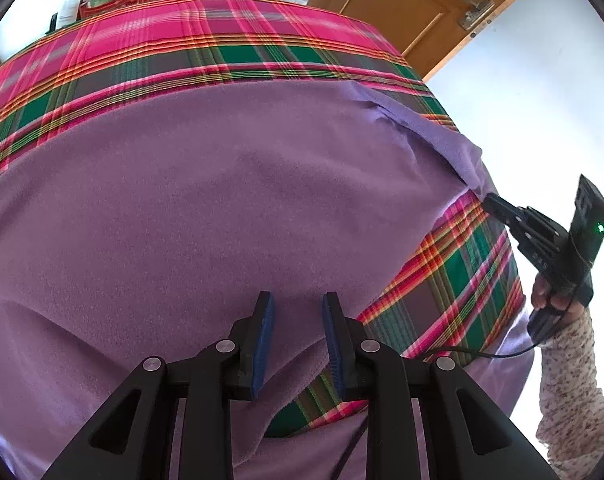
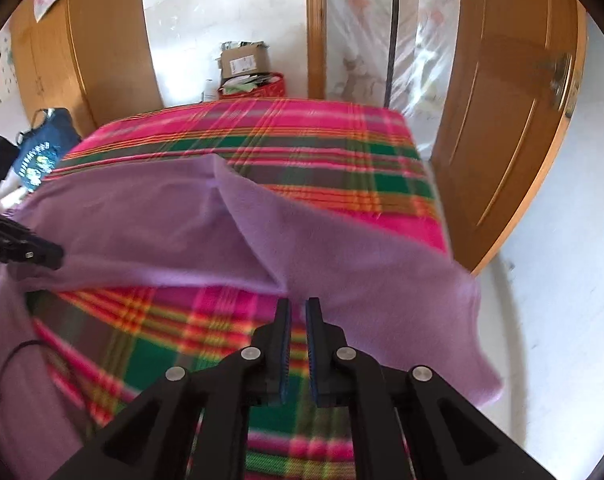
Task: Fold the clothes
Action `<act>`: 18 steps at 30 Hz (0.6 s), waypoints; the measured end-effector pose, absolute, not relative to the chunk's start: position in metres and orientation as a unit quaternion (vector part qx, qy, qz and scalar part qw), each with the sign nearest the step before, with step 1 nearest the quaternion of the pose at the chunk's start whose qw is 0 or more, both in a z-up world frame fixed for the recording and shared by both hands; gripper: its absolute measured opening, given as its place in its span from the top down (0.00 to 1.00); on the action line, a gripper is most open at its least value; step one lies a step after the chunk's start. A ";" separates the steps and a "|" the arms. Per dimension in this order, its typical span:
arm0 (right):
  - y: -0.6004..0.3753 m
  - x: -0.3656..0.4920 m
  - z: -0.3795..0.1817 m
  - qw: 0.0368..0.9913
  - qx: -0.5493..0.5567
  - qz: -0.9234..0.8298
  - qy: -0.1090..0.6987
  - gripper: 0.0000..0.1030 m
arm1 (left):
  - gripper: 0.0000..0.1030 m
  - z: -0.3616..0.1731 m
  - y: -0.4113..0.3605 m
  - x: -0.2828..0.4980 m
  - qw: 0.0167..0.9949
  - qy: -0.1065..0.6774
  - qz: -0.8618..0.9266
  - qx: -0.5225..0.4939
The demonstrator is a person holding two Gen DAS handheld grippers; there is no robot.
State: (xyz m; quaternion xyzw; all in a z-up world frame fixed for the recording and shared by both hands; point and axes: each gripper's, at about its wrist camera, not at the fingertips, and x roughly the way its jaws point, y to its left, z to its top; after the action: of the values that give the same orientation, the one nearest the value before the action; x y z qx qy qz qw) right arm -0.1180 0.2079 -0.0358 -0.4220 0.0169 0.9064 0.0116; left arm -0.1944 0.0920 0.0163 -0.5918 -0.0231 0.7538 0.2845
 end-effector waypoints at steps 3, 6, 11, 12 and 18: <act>0.209 -0.106 -0.028 0.021 -0.408 0.912 0.019 0.88 | 0.75 0.016 0.093 -0.195 0.285 -0.021 0.754 -0.591; 0.218 -0.097 -0.014 0.042 -0.385 0.922 0.020 0.78 | 0.75 0.016 0.095 -0.196 0.285 -0.021 0.754 -0.591; 0.248 -0.102 -0.010 0.115 -0.373 0.920 0.034 0.63 | 0.75 0.017 0.093 -0.195 0.285 -0.020 0.755 -0.590; 0.256 -0.104 -0.013 0.124 -0.376 0.917 0.051 0.62 | 0.75 0.017 0.093 -0.195 0.285 -0.019 0.755 -0.591; 0.301 -0.118 -0.039 0.152 -0.405 0.891 0.137 0.60 | 0.75 0.018 0.094 -0.194 0.286 -0.017 0.754 -0.591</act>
State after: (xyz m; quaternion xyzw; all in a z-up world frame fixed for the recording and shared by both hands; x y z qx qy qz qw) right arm -0.1177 0.3007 -0.0392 -0.4051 0.1365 0.8911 0.1522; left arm -0.1935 0.0944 0.0176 -0.5907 -0.0171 0.7544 0.2857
